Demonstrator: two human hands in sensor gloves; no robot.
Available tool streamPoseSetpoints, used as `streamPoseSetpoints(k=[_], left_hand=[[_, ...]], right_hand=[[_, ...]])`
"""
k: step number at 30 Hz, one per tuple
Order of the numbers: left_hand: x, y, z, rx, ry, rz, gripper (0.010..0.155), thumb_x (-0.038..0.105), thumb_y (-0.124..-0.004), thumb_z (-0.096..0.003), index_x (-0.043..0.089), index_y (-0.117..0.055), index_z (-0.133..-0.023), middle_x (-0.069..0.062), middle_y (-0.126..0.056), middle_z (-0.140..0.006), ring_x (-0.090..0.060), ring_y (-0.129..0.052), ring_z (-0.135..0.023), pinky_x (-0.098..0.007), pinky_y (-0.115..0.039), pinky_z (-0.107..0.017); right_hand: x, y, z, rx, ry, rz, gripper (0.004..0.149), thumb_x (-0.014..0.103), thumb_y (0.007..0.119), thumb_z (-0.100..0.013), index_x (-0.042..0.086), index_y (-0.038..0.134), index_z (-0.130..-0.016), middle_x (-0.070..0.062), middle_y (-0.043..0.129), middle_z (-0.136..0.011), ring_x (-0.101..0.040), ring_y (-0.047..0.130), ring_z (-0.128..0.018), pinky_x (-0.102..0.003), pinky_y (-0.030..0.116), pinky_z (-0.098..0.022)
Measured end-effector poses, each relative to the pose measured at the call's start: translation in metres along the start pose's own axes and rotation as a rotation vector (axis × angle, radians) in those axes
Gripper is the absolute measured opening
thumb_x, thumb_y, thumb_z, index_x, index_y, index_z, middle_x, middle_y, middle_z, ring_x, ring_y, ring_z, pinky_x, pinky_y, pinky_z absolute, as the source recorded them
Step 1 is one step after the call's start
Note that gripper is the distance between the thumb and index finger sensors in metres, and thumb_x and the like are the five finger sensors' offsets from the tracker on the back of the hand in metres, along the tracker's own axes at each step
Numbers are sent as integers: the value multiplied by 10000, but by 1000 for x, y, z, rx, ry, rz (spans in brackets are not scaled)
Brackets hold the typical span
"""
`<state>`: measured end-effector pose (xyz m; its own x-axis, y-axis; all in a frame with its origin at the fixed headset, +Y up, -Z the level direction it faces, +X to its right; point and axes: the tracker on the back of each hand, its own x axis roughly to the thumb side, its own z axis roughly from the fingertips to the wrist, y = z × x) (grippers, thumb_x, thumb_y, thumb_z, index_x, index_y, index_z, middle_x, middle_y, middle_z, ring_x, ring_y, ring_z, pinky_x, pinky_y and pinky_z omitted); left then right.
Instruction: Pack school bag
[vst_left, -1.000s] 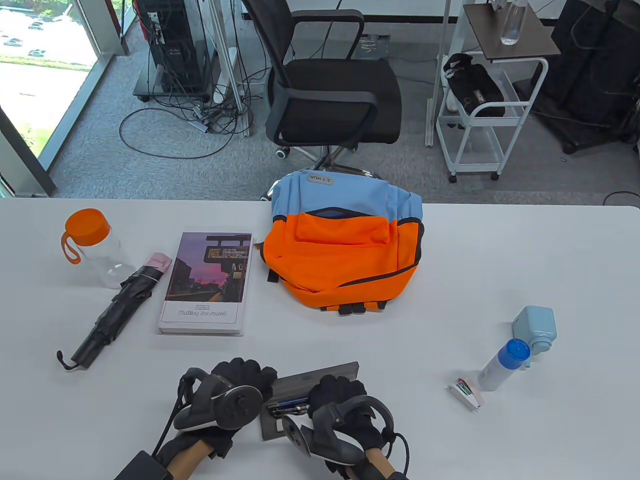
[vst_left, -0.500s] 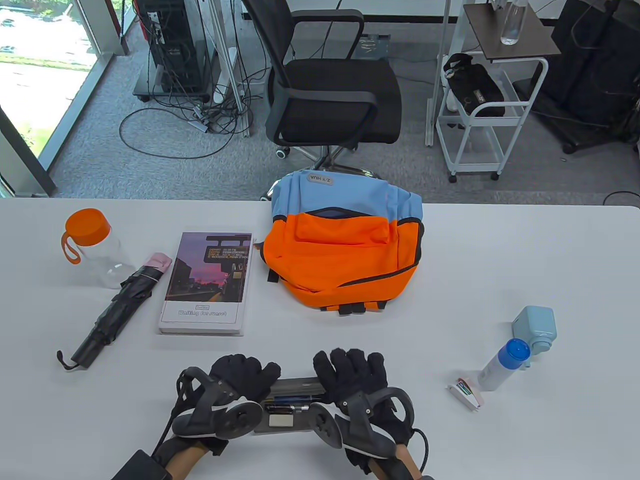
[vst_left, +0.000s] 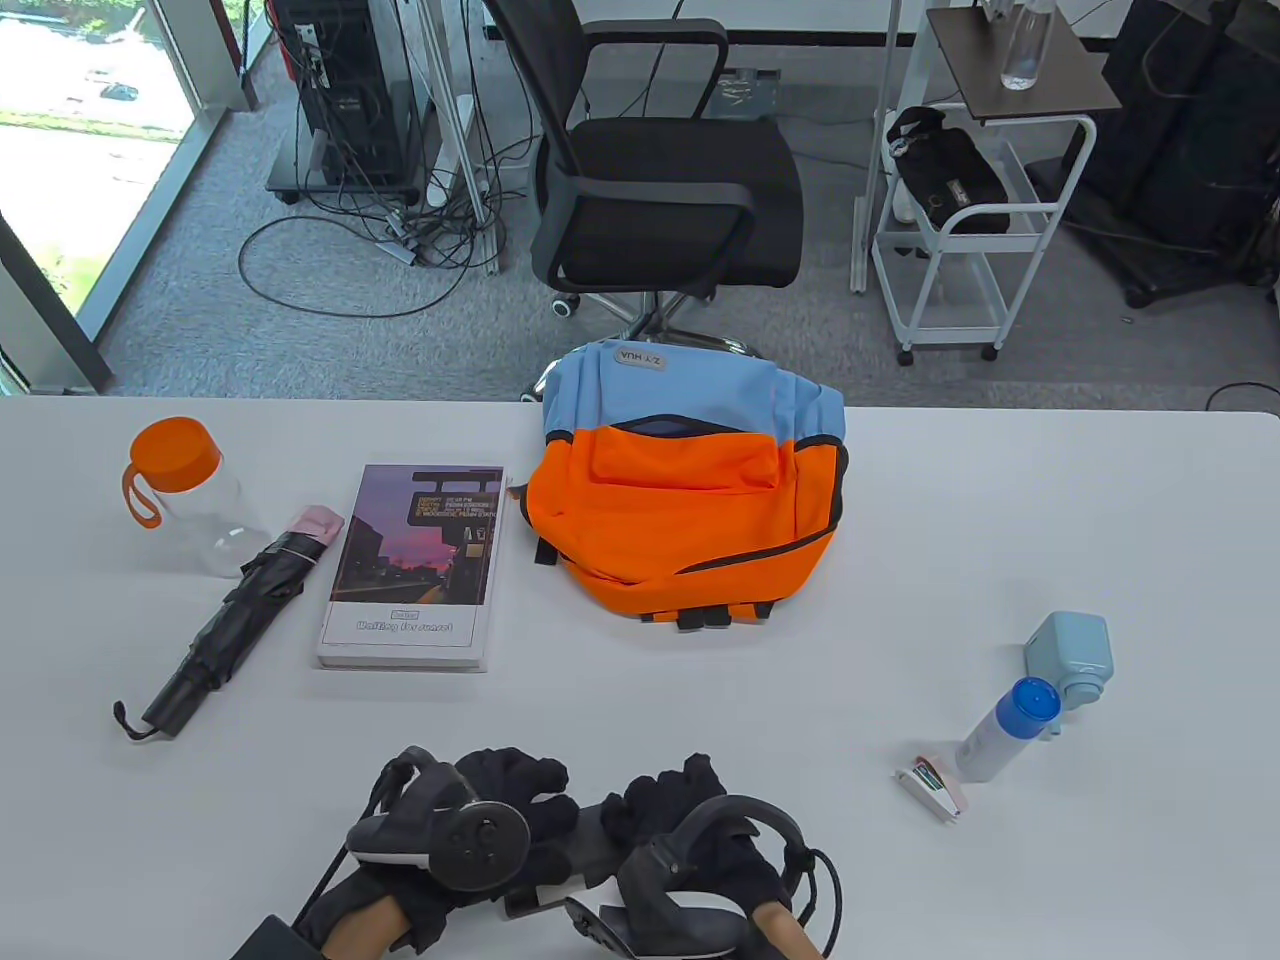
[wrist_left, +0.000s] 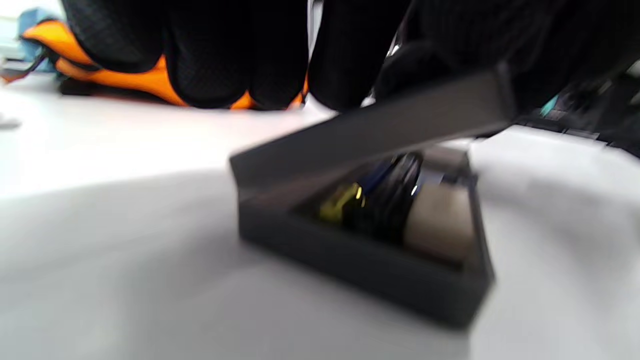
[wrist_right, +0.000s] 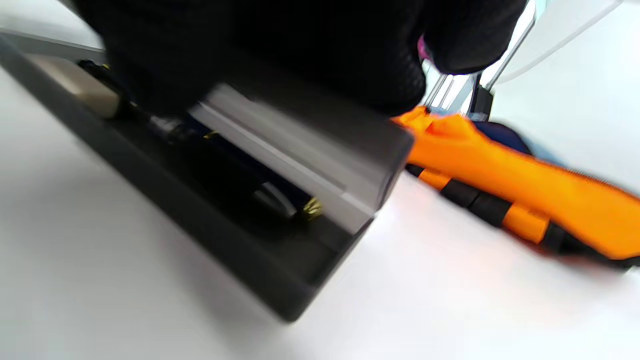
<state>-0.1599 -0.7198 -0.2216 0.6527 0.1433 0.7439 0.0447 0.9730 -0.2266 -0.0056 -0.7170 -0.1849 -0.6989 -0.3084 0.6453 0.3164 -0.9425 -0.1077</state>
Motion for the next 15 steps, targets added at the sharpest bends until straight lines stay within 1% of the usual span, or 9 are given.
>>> streamPoseSetpoints(k=[1,2,3,4,5,7,9,11,15], left_hand=[[1,-4,-2,-28,5,14,798,579,-762,-439,143,-704,-1105,-253,-733,-1104,-492,-814,-905,-657,-712,-643],[1,-10,-5,-102,23,-12,823,562,-773,-443,143,-628,-1137,-252,-717,-1113,-492,-799,-919,-661,-703,-649],[0,-14,-7,-152,44,-66,859,564,-745,-442,158,-525,-1167,-238,-735,-1104,-491,-810,-914,-659,-707,-650],[-1,-14,-7,-140,30,-61,878,569,-728,-436,143,-503,-1170,-226,-726,-1106,-486,-809,-913,-656,-706,-650],[-1,-13,-8,-101,28,-27,876,562,-755,-432,129,-538,-1162,-231,-746,-1094,-489,-815,-907,-660,-705,-647],[-2,-13,-9,-122,38,-53,882,567,-748,-431,128,-531,-1164,-226,-750,-1093,-490,-814,-908,-659,-706,-648],[-2,-14,-9,-103,32,-29,881,562,-749,-433,111,-538,-1160,-237,-754,-1084,-478,-825,-902,-653,-715,-643],[-3,-14,-7,-105,34,-22,873,573,-742,-444,116,-542,-1161,-236,-759,-1082,-477,-826,-901,-647,-719,-643],[-16,8,-16,-14,98,-46,709,518,-679,-505,122,-715,-1091,-206,-832,-1042,-455,-875,-873,-632,-746,-636]], right_hand=[[-2,0,-1,24,-2,-93,541,462,731,-360,254,747,-859,-59,822,-810,-308,878,-684,-616,681,-629],[-5,3,-2,66,-12,-228,535,421,754,-364,208,763,-855,-151,748,-931,-420,805,-792,-662,625,-633],[-8,4,-3,113,19,-291,538,410,764,-369,202,754,-865,-177,673,-1026,-488,723,-892,-684,596,-646],[-10,5,-3,124,28,-304,556,405,771,-375,205,732,-893,-187,651,-1057,-522,684,-936,-680,608,-652],[-13,7,-3,117,40,-316,587,401,779,-378,206,712,-927,-203,663,-1063,-524,691,-942,-673,623,-650],[-15,13,-3,133,60,-299,629,369,798,-382,210,635,-968,-214,679,-1060,-500,749,-921,-654,658,-642],[-18,17,-4,153,66,-309,688,377,775,-380,191,550,-1003,-187,648,-1065,-465,772,-905,-640,665,-641],[-20,18,-5,142,63,-354,691,372,791,-374,192,562,-1000,-191,653,-1057,-471,769,-895,-648,653,-639],[-22,20,-6,163,74,-372,705,384,779,-380,186,534,-1011,-196,635,-1055,-467,754,-896,-648,643,-643]])
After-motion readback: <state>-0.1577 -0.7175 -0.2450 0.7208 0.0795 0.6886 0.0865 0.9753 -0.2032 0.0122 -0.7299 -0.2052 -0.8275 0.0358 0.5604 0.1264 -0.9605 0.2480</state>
